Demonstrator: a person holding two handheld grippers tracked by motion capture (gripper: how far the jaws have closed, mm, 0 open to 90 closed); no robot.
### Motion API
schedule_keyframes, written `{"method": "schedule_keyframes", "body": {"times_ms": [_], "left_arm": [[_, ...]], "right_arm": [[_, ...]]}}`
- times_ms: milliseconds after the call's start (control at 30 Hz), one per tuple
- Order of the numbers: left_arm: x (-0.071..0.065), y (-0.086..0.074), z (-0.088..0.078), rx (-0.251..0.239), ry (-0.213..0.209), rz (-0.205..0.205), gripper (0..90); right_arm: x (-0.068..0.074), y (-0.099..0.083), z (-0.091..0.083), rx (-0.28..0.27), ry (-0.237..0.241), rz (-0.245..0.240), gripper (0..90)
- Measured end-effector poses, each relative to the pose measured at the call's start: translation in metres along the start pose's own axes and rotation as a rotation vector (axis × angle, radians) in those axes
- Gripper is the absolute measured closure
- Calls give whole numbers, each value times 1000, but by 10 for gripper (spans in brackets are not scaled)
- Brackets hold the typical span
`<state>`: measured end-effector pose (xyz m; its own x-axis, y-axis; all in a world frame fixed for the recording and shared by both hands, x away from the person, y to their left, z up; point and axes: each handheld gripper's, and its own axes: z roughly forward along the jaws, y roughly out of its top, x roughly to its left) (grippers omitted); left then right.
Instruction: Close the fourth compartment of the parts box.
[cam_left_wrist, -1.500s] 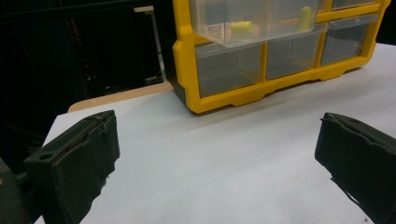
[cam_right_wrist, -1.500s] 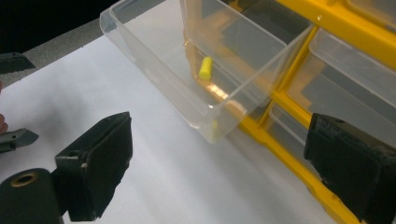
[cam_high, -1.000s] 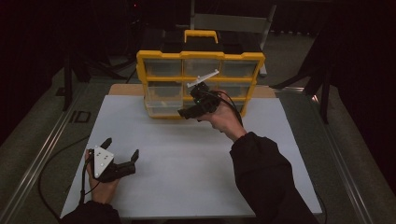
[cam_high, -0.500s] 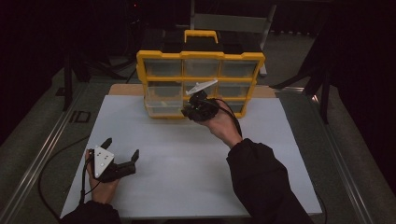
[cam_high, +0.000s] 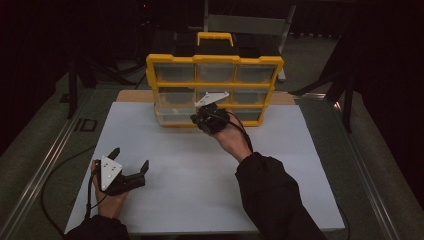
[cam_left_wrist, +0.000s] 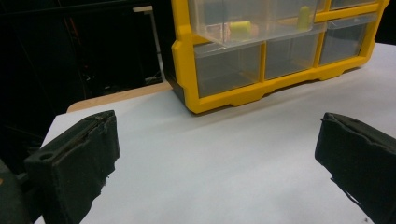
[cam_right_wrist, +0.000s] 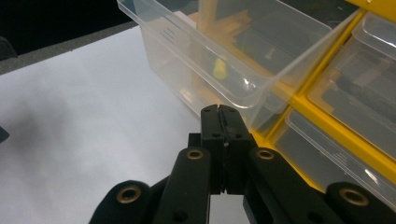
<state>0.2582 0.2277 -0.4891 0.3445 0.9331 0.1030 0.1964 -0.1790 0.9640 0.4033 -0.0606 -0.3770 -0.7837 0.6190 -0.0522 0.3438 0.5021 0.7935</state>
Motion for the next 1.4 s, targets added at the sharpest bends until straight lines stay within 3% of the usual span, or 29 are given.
{"method": "schedule_keyframes", "body": {"times_ms": [233, 733, 1400], "left_arm": [[0, 0, 0, 1, -1, 1, 8], [0, 0, 0, 0, -1, 0, 8], [0, 0, 1, -1, -3, -2, 8]], "right_arm": [[3, 0, 7, -13, 1, -5, 896], [9, 2, 17, -42, -53, -22, 899], [5, 4, 27, -58, -71, 11, 899]]}}
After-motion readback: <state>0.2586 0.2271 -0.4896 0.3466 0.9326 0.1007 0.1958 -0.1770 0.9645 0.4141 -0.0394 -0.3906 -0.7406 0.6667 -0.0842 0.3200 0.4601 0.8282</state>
